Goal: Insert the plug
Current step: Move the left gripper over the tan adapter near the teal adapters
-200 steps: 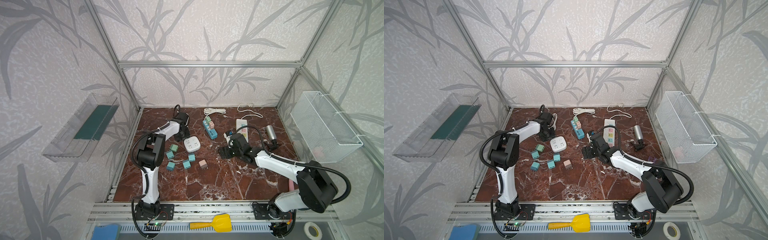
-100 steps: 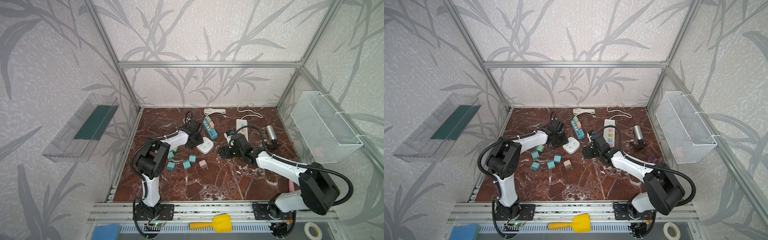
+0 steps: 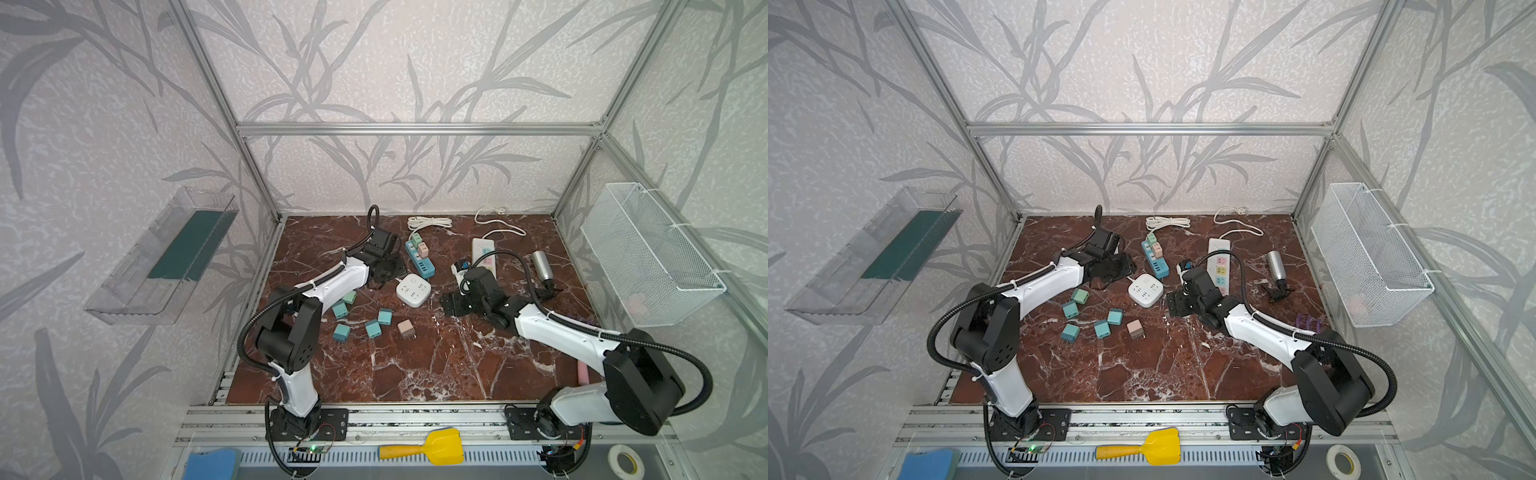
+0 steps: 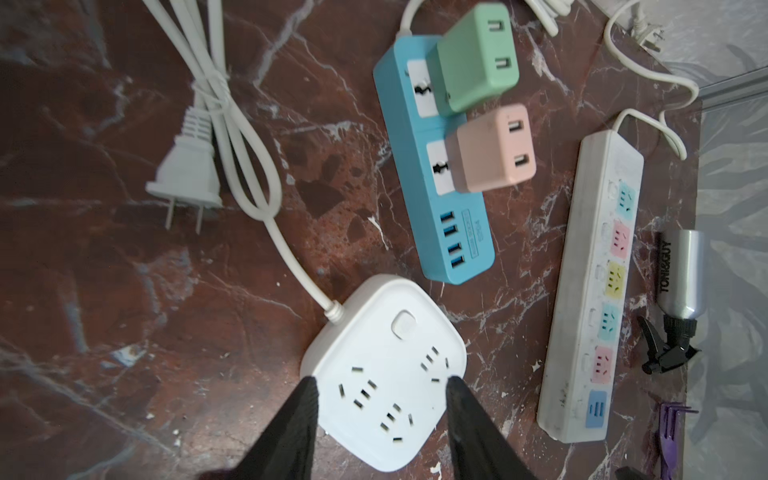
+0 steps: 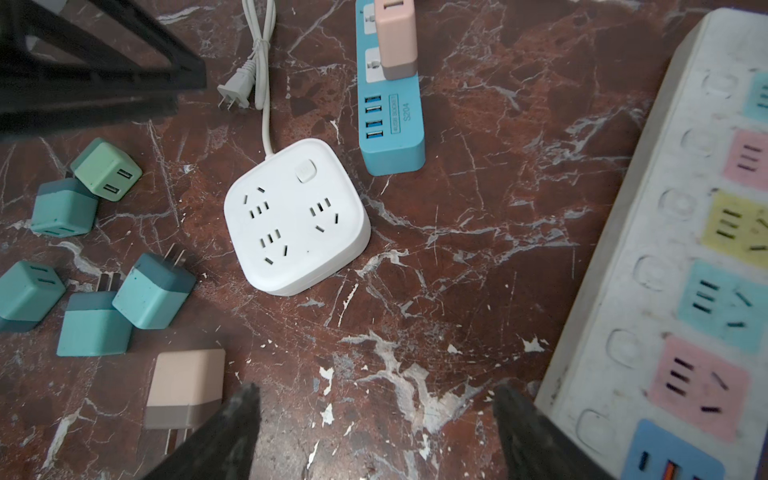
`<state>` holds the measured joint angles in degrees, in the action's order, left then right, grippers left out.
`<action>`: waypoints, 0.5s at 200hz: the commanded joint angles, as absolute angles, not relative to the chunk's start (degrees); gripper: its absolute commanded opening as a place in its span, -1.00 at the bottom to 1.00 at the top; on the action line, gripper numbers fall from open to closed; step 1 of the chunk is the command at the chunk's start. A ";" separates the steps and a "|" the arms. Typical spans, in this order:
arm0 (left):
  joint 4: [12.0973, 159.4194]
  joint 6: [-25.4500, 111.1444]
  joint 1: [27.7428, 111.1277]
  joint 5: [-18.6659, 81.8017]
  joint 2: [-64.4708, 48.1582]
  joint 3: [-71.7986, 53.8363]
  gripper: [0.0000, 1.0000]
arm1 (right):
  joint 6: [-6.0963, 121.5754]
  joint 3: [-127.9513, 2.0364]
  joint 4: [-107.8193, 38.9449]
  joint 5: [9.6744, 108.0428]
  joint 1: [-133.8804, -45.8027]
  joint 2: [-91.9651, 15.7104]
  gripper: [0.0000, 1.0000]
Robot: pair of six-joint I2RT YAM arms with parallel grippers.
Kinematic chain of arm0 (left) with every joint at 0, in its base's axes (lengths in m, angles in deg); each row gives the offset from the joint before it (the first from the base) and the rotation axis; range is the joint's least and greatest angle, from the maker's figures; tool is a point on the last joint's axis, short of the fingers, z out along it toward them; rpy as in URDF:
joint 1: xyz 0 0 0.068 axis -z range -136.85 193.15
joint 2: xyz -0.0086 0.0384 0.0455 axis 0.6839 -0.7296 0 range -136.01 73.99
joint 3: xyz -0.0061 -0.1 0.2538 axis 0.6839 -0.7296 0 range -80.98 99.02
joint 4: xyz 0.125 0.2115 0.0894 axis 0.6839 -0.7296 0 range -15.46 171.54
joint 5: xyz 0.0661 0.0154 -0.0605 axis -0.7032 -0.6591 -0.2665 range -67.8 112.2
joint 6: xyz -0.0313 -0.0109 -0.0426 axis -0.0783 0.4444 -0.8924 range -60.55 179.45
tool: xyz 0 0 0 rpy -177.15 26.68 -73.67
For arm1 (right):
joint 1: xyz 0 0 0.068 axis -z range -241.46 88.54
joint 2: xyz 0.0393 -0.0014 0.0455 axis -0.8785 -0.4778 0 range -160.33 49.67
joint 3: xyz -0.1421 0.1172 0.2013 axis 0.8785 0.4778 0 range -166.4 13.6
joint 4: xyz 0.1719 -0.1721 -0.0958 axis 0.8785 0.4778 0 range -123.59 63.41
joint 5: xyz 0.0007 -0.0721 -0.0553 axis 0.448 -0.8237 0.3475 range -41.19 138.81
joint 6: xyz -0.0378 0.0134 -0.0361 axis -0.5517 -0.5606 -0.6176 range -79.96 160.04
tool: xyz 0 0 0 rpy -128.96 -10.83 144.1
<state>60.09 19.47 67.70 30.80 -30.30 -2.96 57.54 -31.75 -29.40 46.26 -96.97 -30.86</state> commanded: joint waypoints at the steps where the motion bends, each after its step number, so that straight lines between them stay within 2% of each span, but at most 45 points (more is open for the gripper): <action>1: 54.38 24.54 63.10 32.25 -35.80 5.62 -0.04 | 57.10 -31.11 -29.28 45.16 -96.70 -29.43 0.74; 15: 51.69 26.45 61.67 35.37 -40.64 12.15 -0.07 | 57.02 -31.05 -29.28 45.07 -96.76 -29.51 0.74; 53: 45.78 31.75 61.21 35.83 -52.18 26.64 -0.07 | 56.77 -31.36 -29.19 44.85 -96.73 -30.18 0.74; 100: 42.31 31.86 59.54 37.21 -62.74 35.75 -0.12 | 56.56 -31.58 -29.03 45.03 -96.72 -31.08 0.74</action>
<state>47.80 29.96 60.27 36.06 -59.42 32.18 57.12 -31.75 -29.34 45.78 -96.97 -30.86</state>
